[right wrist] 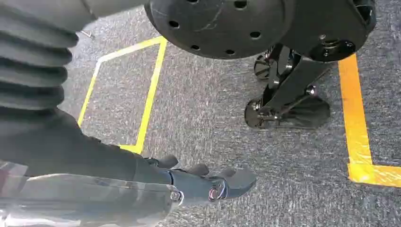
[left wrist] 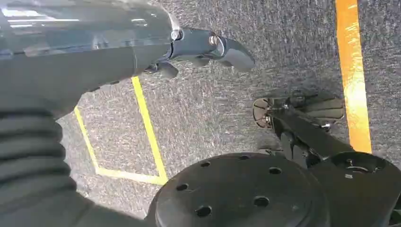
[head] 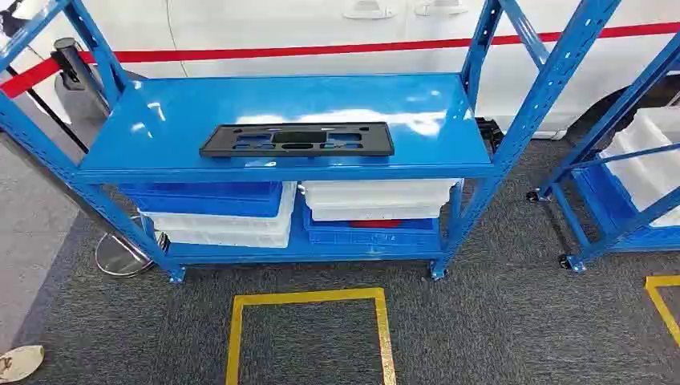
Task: Take the parts from the cabinet and place them on the table.
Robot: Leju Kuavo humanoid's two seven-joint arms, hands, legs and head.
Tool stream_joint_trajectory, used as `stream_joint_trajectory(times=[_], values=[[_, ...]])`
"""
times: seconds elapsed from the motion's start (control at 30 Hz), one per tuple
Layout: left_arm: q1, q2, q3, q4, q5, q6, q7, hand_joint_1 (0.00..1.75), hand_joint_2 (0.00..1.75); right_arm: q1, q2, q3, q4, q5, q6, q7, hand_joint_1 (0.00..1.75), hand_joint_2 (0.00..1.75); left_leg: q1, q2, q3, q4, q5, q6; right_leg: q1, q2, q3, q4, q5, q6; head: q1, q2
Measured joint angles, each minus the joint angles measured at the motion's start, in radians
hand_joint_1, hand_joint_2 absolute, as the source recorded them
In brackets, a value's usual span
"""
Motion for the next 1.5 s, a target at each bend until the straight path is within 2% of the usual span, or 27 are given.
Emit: stream_joint_trajectory(times=[0.47, 0.93, 0.97, 1.0, 1.03, 1.13, 1.3, 1.33, 1.43, 1.5], values=[[-0.003, 0.000, 0.003, 0.000, -0.002, 0.000, -0.002, 0.00, 1.75, -0.002, 0.000, -0.011, 0.000, 0.011, 0.000, 0.000, 0.00, 1.75, 0.000, 0.000, 0.000, 0.000, 0.000, 0.000, 0.000, 0.000, 0.000, 0.000, 0.000, 0.000, 0.000, 0.000], [-0.057, 0.000, 0.161, 0.030, -0.086, 0.026, -0.076, 0.00, 1.75, -0.063, 0.005, -0.317, 0.053, 0.341, 0.046, 0.017, 0.00, 1.75, 0.000, 0.000, -0.001, 0.000, 0.000, 0.000, 0.000, 0.000, 0.000, 0.000, 0.000, 0.000, 0.000, 0.000], [-0.061, -0.001, 0.176, 0.035, -0.091, 0.029, -0.081, 0.00, 1.75, -0.069, 0.006, -0.340, 0.059, 0.367, 0.050, 0.017, 0.00, 0.00, 0.000, 0.000, -0.001, 0.000, 0.000, 0.000, 0.000, 0.000, -0.001, 0.000, 0.000, 0.000, 0.000, 0.000], [-0.066, -0.002, 0.188, 0.039, -0.098, 0.030, -0.085, 0.00, 0.00, -0.073, 0.008, -0.367, 0.064, 0.394, 0.055, 0.017, 0.00, 0.00, 0.000, 0.000, -0.001, 0.000, 0.000, 0.000, 0.000, 0.000, -0.001, 0.000, 0.000, 0.000, 0.000, 0.000], [-0.071, -0.002, 0.201, 0.045, -0.106, 0.033, -0.091, 0.00, 0.00, -0.078, 0.010, -0.393, 0.069, 0.419, 0.057, 0.016, 0.00, 1.75, 0.000, 0.000, -0.001, 0.000, 0.000, 0.000, 0.000, 0.000, -0.001, 0.000, 0.000, 0.000, 0.000, 0.000], [-0.082, -0.004, 0.236, 0.058, -0.125, 0.040, -0.106, 0.00, 0.00, -0.092, 0.016, -0.465, 0.083, 0.484, 0.074, -0.002, 0.00, 1.75, 0.000, 0.000, -0.001, 0.000, 0.000, 0.000, 0.000, 0.000, -0.001, 0.000, 0.000, 0.000, 0.000, 0.000], [-0.101, -0.007, 0.291, 0.077, -0.155, 0.051, -0.129, 0.00, 0.00, -0.114, 0.028, -0.581, 0.104, 0.567, 0.114, -0.088, 0.00, 1.75, 0.000, 0.000, -0.001, 0.000, 0.000, 0.001, 0.000, 0.000, -0.001, 0.000, 0.000, 0.000, 0.000, 0.000], [-0.105, -0.007, 0.299, 0.080, -0.160, 0.053, -0.132, 0.00, 0.00, -0.119, 0.031, -0.596, 0.107, 0.579, 0.121, -0.102, 0.00, 0.00, -0.002, 0.000, -0.002, 0.003, -0.001, 0.003, -0.002, 0.000, 0.000, -0.001, 0.002, 0.003, 0.000, 0.000], [-0.115, -0.008, 0.331, 0.091, -0.177, 0.060, -0.148, 0.00, 0.00, -0.135, 0.042, -0.654, 0.113, 0.620, 0.163, -0.178, 0.00, 0.00, -0.003, 0.000, -0.005, 0.004, -0.001, 0.006, -0.003, 0.000, -0.001, -0.001, 0.002, 0.004, 0.000, 0.000], [-0.122, -0.008, 0.350, 0.096, -0.185, 0.063, -0.152, 0.00, 0.00, -0.145, 0.051, -0.656, 0.095, 0.616, 0.203, -0.230, 0.00, 0.00, -0.004, 0.000, -0.007, 0.007, -0.002, 0.009, -0.004, 0.000, -0.001, -0.001, 0.002, 0.009, 0.000, 0.000]])
